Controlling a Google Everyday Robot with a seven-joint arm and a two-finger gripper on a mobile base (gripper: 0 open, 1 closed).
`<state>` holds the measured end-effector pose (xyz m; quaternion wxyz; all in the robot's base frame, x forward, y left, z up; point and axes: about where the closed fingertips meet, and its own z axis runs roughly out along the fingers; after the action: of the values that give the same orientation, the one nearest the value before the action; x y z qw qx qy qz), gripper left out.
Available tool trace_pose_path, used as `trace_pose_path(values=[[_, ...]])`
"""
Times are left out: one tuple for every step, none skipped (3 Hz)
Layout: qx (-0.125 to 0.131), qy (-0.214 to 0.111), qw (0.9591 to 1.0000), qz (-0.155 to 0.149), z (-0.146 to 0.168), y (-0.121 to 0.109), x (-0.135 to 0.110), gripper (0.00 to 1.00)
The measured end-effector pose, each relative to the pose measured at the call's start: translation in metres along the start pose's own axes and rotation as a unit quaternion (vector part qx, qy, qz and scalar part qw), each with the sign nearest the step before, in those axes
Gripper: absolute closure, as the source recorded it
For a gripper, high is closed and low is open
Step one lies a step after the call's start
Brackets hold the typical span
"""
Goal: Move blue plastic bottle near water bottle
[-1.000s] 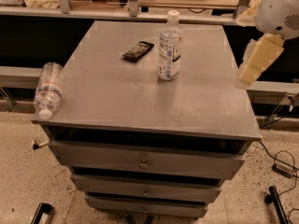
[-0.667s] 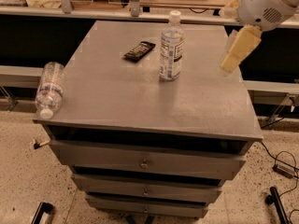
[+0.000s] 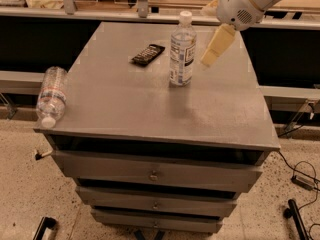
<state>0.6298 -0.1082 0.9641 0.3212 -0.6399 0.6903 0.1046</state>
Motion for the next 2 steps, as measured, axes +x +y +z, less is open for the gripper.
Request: trace_pose_path(values=[[-0.001,0.001,1.0,0.0,0.0015,0.0007,-0.0003,0.19],[-0.003,0.0,1.0,-0.001,0.0048,0.0009,-0.0012,0.5]])
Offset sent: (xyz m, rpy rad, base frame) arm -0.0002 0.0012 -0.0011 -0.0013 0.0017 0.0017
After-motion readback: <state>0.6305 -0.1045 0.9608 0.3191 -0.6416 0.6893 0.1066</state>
